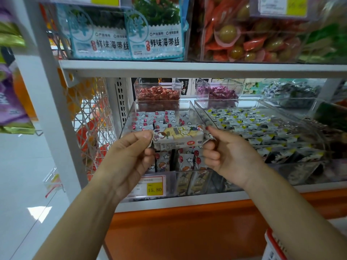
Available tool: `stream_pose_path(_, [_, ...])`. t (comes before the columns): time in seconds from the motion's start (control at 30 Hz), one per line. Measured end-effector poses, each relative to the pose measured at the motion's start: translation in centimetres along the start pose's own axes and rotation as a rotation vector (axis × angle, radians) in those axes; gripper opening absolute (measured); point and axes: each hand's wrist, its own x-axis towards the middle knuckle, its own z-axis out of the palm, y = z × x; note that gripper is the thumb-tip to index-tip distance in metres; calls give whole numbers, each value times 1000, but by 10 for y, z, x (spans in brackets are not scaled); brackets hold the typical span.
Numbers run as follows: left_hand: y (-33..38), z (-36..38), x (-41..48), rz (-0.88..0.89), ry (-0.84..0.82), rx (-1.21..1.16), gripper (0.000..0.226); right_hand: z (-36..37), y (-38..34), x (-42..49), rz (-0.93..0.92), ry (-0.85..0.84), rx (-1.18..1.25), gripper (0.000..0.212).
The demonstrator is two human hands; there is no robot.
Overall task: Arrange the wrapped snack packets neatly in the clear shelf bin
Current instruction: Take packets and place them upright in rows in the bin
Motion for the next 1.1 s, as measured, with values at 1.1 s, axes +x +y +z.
stream_pose_path(1.1, [2, 2, -5, 65, 27, 59, 16, 1, 13, 0, -343, 17, -115, 15])
